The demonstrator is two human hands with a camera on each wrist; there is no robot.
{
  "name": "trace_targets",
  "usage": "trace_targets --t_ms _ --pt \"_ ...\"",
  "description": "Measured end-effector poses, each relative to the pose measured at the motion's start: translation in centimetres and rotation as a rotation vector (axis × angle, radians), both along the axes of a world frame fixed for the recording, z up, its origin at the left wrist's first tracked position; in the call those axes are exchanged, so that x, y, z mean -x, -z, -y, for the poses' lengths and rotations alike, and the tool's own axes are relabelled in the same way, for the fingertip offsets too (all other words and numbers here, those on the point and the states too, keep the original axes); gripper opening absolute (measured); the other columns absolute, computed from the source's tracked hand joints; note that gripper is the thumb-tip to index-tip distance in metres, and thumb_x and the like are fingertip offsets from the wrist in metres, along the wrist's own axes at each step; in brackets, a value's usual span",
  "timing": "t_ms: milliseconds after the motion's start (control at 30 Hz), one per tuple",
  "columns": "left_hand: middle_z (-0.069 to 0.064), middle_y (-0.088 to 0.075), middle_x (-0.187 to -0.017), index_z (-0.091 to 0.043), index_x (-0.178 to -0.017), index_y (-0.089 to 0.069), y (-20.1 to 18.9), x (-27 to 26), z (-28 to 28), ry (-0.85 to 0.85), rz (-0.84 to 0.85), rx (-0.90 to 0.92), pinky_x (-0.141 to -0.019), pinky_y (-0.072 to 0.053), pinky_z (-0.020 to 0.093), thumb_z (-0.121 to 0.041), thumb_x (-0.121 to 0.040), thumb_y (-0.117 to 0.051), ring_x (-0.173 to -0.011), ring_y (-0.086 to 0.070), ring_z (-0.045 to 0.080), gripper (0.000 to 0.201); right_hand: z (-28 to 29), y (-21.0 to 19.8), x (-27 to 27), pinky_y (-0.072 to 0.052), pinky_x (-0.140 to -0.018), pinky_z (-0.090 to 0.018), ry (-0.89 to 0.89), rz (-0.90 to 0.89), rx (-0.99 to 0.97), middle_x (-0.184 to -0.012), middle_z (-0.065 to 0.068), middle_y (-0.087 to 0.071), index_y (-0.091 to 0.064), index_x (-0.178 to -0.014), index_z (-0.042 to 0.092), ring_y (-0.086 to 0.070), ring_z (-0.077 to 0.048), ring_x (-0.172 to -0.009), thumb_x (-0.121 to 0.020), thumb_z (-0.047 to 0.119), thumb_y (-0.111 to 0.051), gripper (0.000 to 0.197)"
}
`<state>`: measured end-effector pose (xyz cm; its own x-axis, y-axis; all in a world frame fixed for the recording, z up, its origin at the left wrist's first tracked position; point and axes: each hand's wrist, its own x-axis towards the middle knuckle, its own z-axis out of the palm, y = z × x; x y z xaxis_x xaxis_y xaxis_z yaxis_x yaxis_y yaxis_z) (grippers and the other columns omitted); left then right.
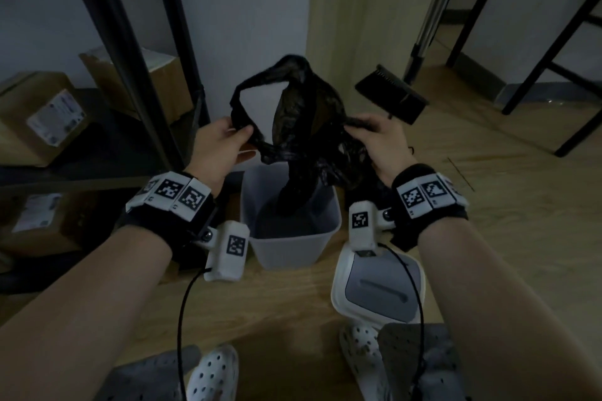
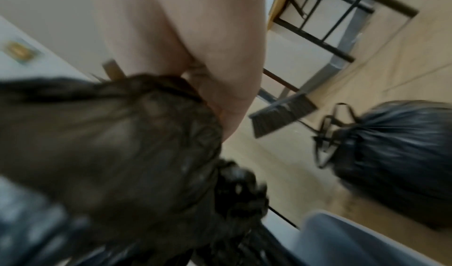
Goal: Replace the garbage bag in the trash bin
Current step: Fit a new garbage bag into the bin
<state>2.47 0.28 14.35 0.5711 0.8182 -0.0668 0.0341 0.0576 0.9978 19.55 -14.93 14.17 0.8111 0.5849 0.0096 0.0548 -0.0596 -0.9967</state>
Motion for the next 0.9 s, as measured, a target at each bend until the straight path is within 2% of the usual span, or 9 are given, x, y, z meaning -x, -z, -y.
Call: trace_targets --t_ms 233,300,367,433,500,600,733,833,900 --pt "0.018 -0.063 -0.102 0.001 -0.109 -0.059 5.1 0.3 -1.7 0.068 -0.259 -0.106 -0.078 -0.056 0.034 -0.008 -0.09 -0.057 -0.076 -0.061 0.018 0.021 0.8 5.7 -1.5 -0.051 -0.08 -0.023 -0.131 -0.13 0.331 -0.107 -0.017 -0.063 -0.061 -0.115 -0.007 -0.059 -0.027 -0.103 -0.081 -0.009 -0.063 0.034" --pt "0.023 -0.065 -0.103 -0.006 -0.098 -0.06 6.8 0.4 -2.1 0.11 -0.333 -0.133 -0.088 -0.054 0.048 -0.007 -0.088 -0.06 -0.085 -0.065 0.031 0.01 0.8 7.0 -2.2 -0.051 -0.089 -0.028 -0.172 -0.117 0.458 -0.114 -0.021 -0.061 -0.058 -0.118 -0.007 -0.058 -0.029 -0.11 -0.079 -0.01 -0.065 0.04" --pt "0.024 -0.067 -0.1 -0.01 -0.085 -0.061 8.5 0.5 -2.6 0.139 -0.415 -0.142 -0.091 -0.052 0.053 -0.006 -0.086 -0.063 -0.09 -0.065 0.033 0.004 0.8 8.2 -3.2 -0.044 -0.103 -0.034 -0.222 -0.134 0.551 -0.124 -0.022 -0.058 -0.056 -0.12 -0.008 -0.053 -0.031 -0.12 -0.078 -0.01 -0.065 0.043" --pt "0.029 -0.068 -0.097 -0.009 -0.076 -0.062 10.3 0.6 -3.1 0.158 -0.487 -0.164 -0.089 -0.052 0.055 -0.007 -0.084 -0.065 -0.088 -0.066 0.034 0.009 1.1 9.3 -4.2 -0.041 -0.104 -0.033 -0.305 -0.149 0.653 -0.126 -0.017 -0.055 -0.054 -0.125 -0.007 -0.051 -0.027 -0.122 -0.079 -0.007 -0.067 0.048" --pt "0.027 -0.07 -0.092 -0.005 -0.081 -0.063 11.7 0.7 -3.3 0.196 -0.579 -0.244 -0.085 -0.054 0.053 -0.013 -0.084 -0.066 -0.087 -0.068 0.036 0.009 1.3 10.2 -4.9 -0.046 -0.098 -0.033 -0.387 -0.082 0.814 -0.12 -0.012 -0.06 -0.058 -0.122 -0.002 -0.056 -0.025 -0.113 -0.077 0.0 -0.071 0.047" --pt "0.018 -0.069 -0.09 -0.01 -0.086 -0.06 13.3 1.2 -3.2 0.225 -0.753 -0.392 -0.079 -0.055 0.04 -0.021 -0.085 -0.064 -0.083 -0.067 0.032 0.012 1.7 11.7 -5.7 -0.048 -0.098 -0.048 -0.468 -0.057 1.0 -0.121 -0.025 -0.061 -0.062 -0.117 -0.001 -0.059 -0.038 -0.11 -0.078 0.003 -0.069 0.04" --pt "0.016 -0.067 -0.102 -0.01 -0.103 -0.059 14.8 2.3 -3.5 0.152 -0.969 -0.487 -0.078 -0.051 0.036 -0.016 -0.085 -0.058 -0.092 -0.064 0.034 0.019 2.2 12.9 -6.9 -0.047 -0.073 -0.031 -0.45 -0.017 1.115 -0.125 -0.025 -0.057 -0.06 -0.121 -0.002 -0.057 -0.035 -0.106 -0.088 0.003 -0.06 0.033" --pt "0.016 -0.062 -0.114 -0.009 -0.114 -0.053 15.7 3.2 -3.9 0.26 -1.131 -0.462 -0.081 -0.048 0.035 -0.01 -0.083 -0.057 -0.102 -0.059 0.033 0.031 2.4 13.6 -8.0 -0.044 -0.087 -0.031 -0.365 -0.015 1.108 -0.136 -0.016 -0.05 -0.05 -0.133 0.001 -0.05 -0.034 -0.119 -0.091 -0.003 -0.052 0.042" --pt "0.011 -0.057 -0.122 -0.015 -0.126 -0.041 16.0 3.4 -4.0 0.373 -1.075 -0.355 -0.09 -0.049 0.036 -0.009 -0.077 -0.062 -0.108 -0.056 0.028 0.054 2.3 13.4 -8.1 -0.042 -0.101 -0.035 -0.418 -0.048 1.148 -0.141 -0.013 -0.045 -0.044 -0.138 0.006 -0.044 -0.034 -0.127 -0.087 -0.004 -0.058 0.053"
